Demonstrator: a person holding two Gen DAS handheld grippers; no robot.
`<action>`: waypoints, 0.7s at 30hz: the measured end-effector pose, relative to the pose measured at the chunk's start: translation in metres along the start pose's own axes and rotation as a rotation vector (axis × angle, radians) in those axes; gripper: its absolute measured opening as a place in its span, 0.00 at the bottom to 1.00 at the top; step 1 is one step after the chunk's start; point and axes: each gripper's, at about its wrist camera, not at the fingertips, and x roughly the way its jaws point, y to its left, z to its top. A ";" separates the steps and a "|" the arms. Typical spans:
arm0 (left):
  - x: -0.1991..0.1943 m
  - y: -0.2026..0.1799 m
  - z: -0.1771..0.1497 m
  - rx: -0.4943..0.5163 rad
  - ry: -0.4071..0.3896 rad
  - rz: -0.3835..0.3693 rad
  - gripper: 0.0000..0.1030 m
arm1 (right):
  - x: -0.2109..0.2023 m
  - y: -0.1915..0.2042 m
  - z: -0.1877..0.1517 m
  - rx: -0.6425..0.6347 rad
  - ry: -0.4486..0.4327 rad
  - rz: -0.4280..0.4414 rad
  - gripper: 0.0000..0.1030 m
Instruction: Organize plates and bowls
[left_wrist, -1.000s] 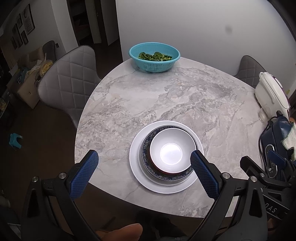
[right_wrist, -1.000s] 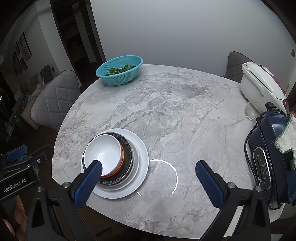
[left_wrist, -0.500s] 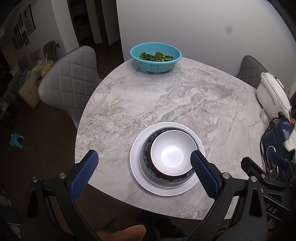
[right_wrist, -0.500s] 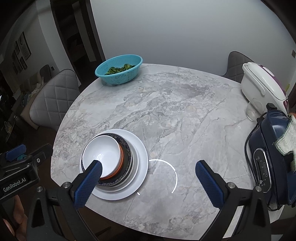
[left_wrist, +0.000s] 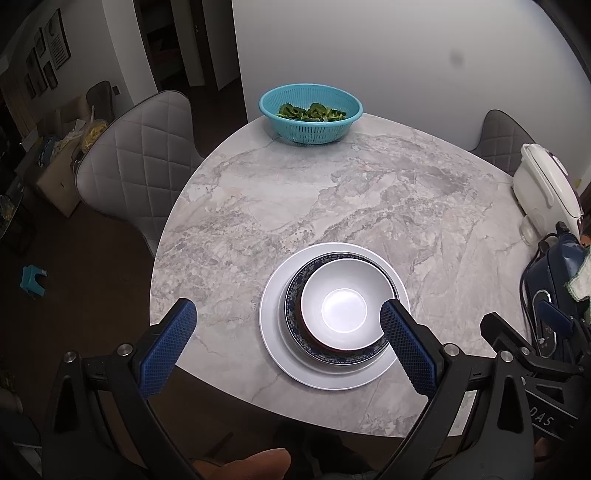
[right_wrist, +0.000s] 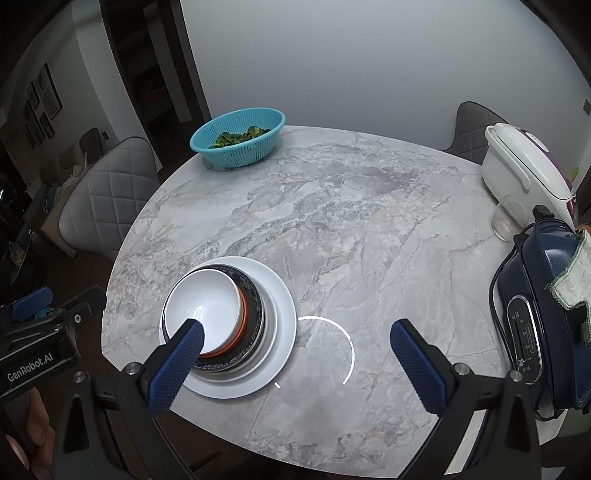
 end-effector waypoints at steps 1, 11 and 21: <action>0.000 -0.001 -0.001 -0.002 0.000 0.004 0.97 | 0.000 0.000 0.000 0.000 0.001 0.001 1.00; 0.000 0.000 -0.001 -0.003 0.000 0.003 0.97 | 0.003 0.001 -0.001 -0.005 0.003 0.002 1.00; 0.000 0.002 -0.003 -0.003 -0.001 0.008 0.97 | 0.004 0.003 -0.002 -0.007 0.005 0.003 1.00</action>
